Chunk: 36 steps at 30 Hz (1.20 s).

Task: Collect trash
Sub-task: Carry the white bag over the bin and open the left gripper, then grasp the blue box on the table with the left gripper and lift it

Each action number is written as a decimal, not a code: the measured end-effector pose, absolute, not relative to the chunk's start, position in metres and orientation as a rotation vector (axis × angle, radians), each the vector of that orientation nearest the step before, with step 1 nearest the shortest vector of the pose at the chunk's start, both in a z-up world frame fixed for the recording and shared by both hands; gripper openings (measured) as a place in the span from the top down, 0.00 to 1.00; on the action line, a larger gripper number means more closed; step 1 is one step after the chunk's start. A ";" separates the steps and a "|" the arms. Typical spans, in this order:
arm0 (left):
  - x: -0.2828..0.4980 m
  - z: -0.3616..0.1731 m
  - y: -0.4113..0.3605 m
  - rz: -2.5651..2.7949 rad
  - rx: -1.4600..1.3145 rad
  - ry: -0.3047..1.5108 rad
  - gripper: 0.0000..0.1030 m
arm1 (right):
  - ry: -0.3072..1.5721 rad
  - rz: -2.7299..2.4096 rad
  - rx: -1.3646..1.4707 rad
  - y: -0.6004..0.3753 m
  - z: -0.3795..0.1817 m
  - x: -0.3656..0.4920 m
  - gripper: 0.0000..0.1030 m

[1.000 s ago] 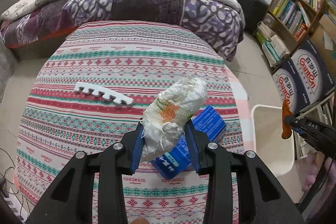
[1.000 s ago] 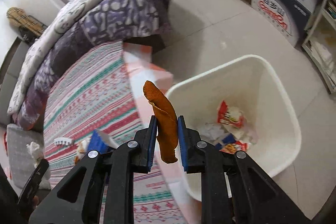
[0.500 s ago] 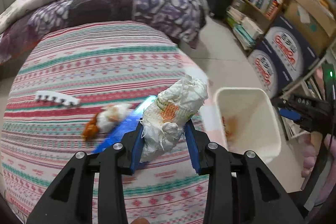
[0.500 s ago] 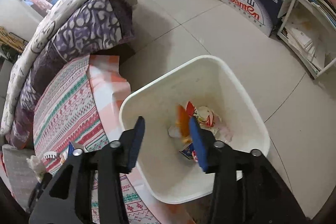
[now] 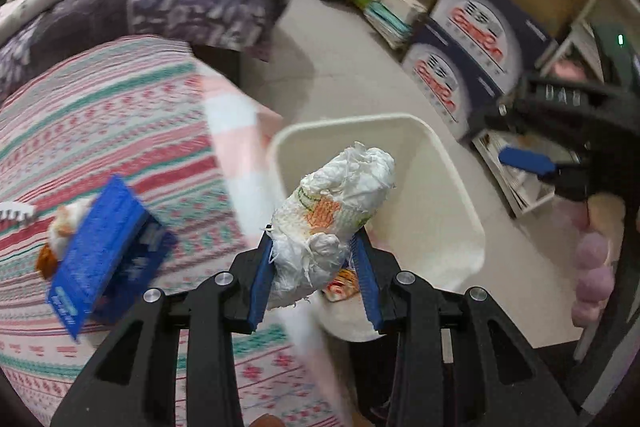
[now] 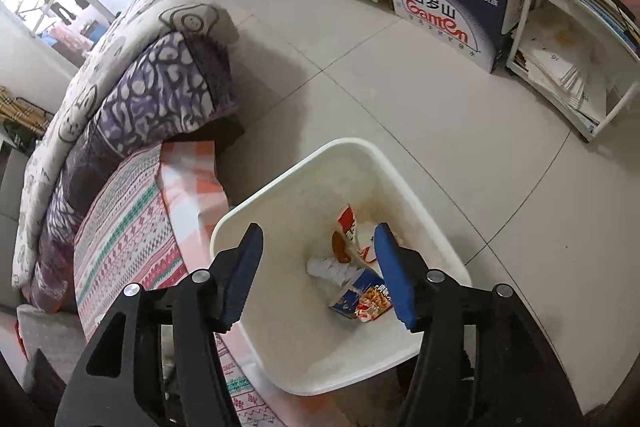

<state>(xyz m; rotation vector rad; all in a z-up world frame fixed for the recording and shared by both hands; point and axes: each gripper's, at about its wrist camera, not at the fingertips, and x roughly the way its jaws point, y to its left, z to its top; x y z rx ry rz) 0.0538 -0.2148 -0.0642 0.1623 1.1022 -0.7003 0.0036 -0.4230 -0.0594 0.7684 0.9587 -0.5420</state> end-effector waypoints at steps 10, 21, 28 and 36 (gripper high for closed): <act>0.043 -0.079 -0.242 -0.805 0.118 1.117 0.38 | 0.927 -0.571 0.805 -0.439 -0.057 -0.008 0.41; 0.051 -0.066 -0.224 -0.716 0.189 1.058 0.35 | 0.905 -0.577 0.733 -0.418 -0.048 0.002 0.34; 0.071 -0.064 -0.187 -0.589 0.232 1.053 0.35 | 0.942 -0.512 0.687 -0.387 -0.051 0.021 0.31; 0.094 -0.078 -0.143 -0.456 0.340 1.113 0.35 | 0.985 -0.452 0.642 -0.356 -0.055 0.038 0.26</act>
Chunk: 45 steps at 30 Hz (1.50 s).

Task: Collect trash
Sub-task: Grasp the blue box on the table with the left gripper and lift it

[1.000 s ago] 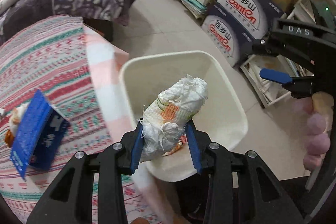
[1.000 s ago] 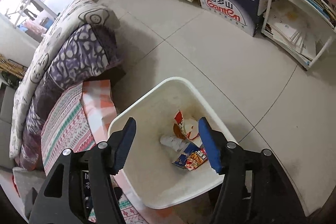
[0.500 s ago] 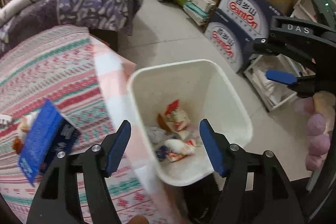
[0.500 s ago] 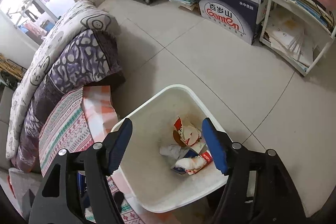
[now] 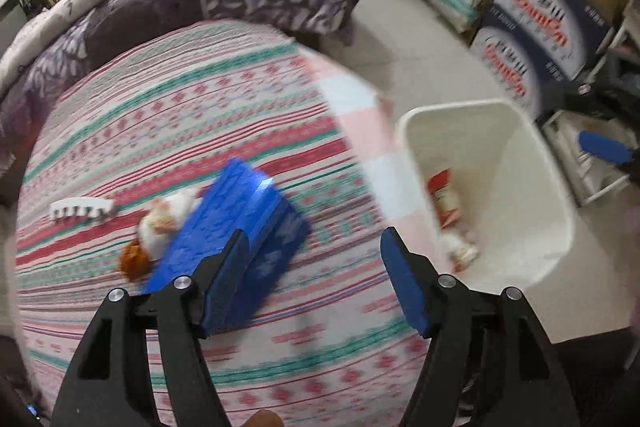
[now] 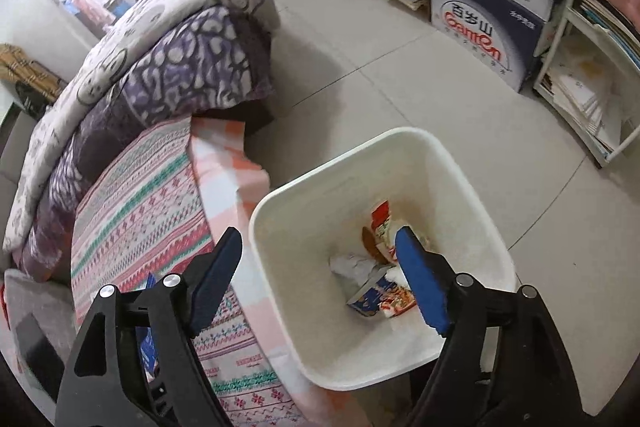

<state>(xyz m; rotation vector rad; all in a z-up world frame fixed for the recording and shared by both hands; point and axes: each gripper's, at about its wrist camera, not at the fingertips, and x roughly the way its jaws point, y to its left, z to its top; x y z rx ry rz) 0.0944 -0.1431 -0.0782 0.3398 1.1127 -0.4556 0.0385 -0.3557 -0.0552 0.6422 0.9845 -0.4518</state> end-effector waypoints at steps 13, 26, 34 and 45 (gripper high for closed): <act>0.118 -0.127 -0.130 -0.345 0.577 1.170 0.23 | 1.034 -0.406 0.597 -0.333 -0.064 0.050 0.23; 0.110 -0.119 -0.114 -0.330 0.615 1.069 0.93 | 1.058 -0.394 0.583 -0.314 -0.069 0.063 0.23; 0.129 -0.098 -0.074 -0.397 0.383 1.152 0.14 | 1.075 -0.376 0.565 -0.301 -0.074 0.069 0.23; 0.137 -0.131 -0.090 -0.353 0.489 1.190 0.19 | 1.093 -0.369 0.567 -0.297 -0.077 0.074 0.23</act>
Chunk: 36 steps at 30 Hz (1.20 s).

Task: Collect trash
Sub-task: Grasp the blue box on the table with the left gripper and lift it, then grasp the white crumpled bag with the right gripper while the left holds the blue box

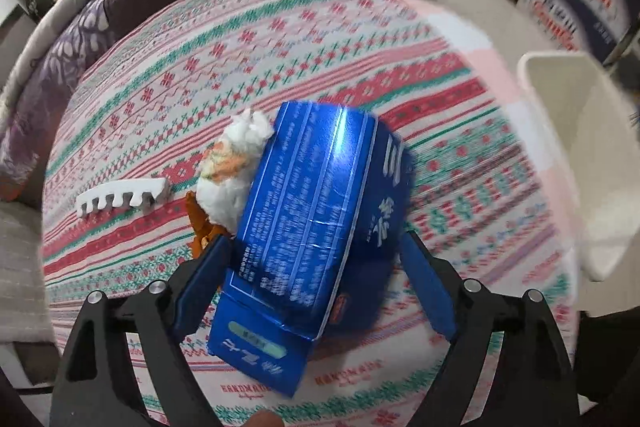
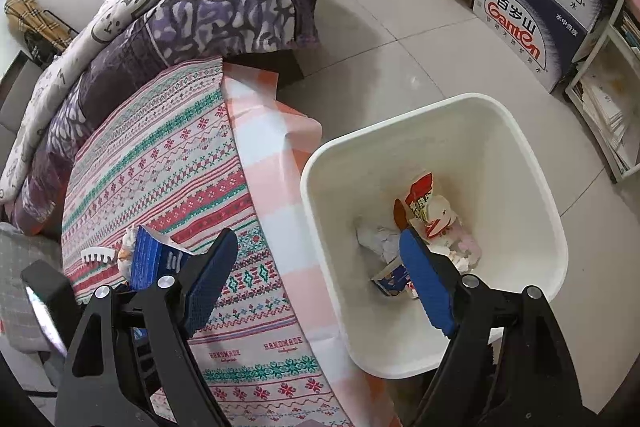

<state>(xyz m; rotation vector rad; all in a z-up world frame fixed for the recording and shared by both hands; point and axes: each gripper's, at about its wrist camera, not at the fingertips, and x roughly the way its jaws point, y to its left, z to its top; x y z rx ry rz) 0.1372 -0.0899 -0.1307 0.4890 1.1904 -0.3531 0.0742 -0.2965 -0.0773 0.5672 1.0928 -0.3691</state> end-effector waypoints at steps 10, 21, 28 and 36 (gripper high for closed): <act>0.137 -0.077 -0.046 -0.378 0.266 1.166 1.00 | 1.124 -0.338 0.551 -0.272 -0.085 0.087 0.23; 0.144 -0.078 -0.039 -0.410 0.215 1.186 0.30 | 1.140 -0.349 0.533 -0.267 -0.091 0.089 0.23; 0.167 -0.109 -0.070 -0.383 0.292 1.240 0.26 | 1.160 -0.336 0.535 -0.276 -0.095 0.087 0.23; 0.167 -0.114 -0.080 -0.405 0.294 1.240 0.41 | 1.155 -0.312 0.570 -0.277 -0.092 0.093 0.23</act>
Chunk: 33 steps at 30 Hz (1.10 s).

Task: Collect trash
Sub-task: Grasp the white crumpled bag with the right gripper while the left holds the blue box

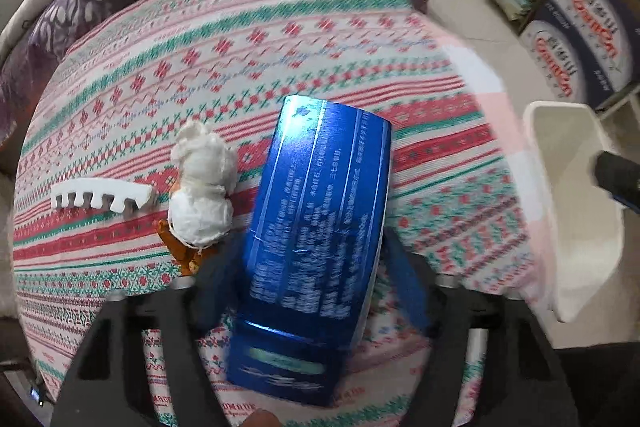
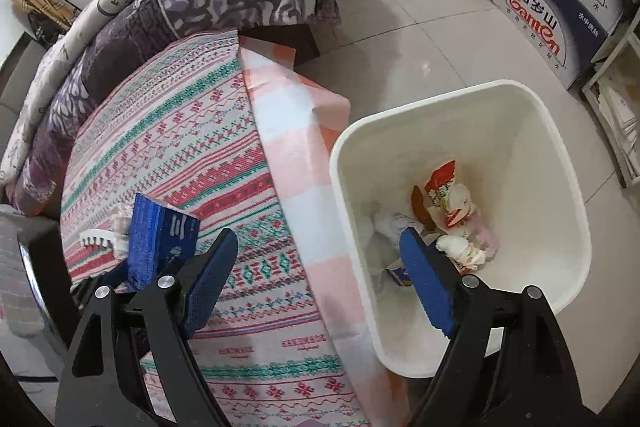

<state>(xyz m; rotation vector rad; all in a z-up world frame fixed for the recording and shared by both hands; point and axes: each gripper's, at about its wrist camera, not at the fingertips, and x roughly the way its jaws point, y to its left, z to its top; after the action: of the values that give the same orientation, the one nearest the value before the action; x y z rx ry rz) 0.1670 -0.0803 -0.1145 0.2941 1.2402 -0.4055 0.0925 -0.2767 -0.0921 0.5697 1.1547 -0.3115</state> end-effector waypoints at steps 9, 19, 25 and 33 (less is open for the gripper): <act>0.160 -0.053 -0.001 -0.334 0.079 1.153 0.43 | 1.160 -0.265 0.504 -0.244 -0.094 0.102 0.23; 0.154 -0.012 0.105 -0.160 -0.103 1.106 0.42 | 1.156 -0.056 0.392 -0.151 -0.110 0.139 0.25; 0.157 -0.021 0.129 -0.114 -0.183 1.139 0.42 | 1.131 0.020 0.456 -0.116 -0.119 0.166 0.26; 0.160 -0.026 0.135 -0.098 -0.170 1.151 0.41 | 1.149 0.017 0.511 -0.092 -0.140 0.200 0.38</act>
<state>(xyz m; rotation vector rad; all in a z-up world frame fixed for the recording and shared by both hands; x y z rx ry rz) 0.1598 0.1348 -0.0263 -0.1700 1.1506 -0.0983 0.1995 -0.0917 -0.1401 0.5110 1.1490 0.0167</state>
